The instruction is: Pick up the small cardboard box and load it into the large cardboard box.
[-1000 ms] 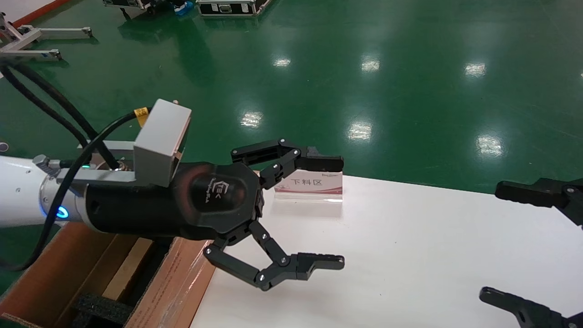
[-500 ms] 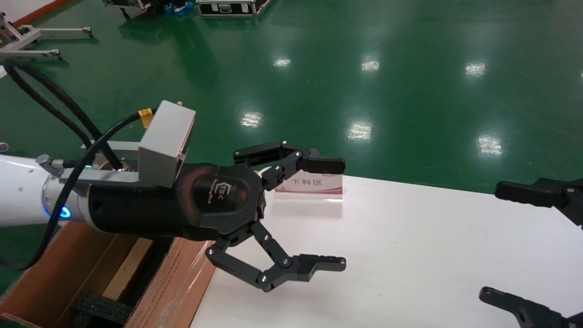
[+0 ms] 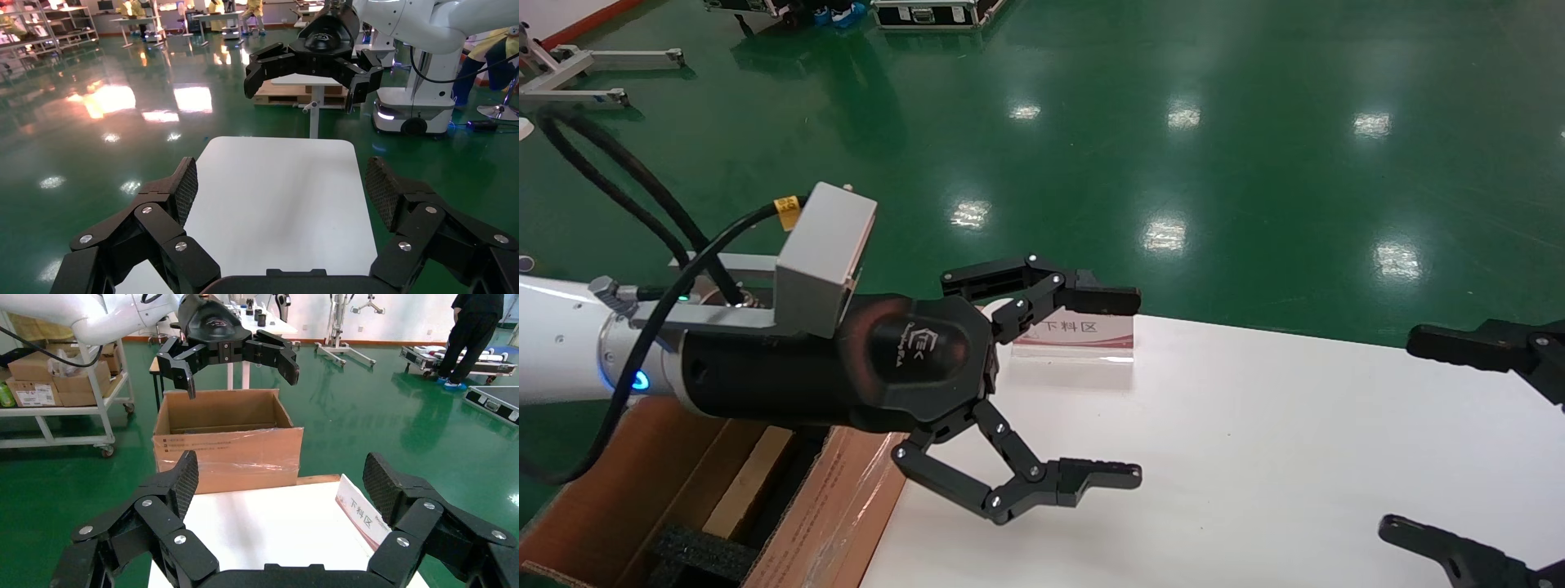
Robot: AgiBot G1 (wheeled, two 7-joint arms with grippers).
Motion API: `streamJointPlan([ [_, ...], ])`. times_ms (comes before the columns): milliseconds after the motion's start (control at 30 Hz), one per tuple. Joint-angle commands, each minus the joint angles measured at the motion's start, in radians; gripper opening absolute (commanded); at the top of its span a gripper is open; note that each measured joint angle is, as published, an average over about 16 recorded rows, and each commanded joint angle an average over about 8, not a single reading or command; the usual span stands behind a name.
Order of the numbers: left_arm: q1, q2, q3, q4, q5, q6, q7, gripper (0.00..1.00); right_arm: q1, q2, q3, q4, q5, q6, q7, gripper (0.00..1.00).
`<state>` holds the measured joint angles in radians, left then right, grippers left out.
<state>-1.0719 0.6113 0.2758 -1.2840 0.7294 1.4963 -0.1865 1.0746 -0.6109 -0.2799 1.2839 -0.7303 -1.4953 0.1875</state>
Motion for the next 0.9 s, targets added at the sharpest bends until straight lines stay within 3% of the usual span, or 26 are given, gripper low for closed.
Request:
streamJointPlan([
  [33, -0.001, 0.000, 0.002, 0.000, 0.001, 0.000, -0.001, 1.00, 0.000, 0.000, 0.000, 0.000, 0.000, 0.000, 0.000, 1.00],
  [900, -0.003, 0.000, 0.005, 0.001, 0.001, -0.001, 0.000, 1.00, 0.000, 0.000, 0.000, 0.000, 0.000, 0.000, 0.000, 1.00],
])
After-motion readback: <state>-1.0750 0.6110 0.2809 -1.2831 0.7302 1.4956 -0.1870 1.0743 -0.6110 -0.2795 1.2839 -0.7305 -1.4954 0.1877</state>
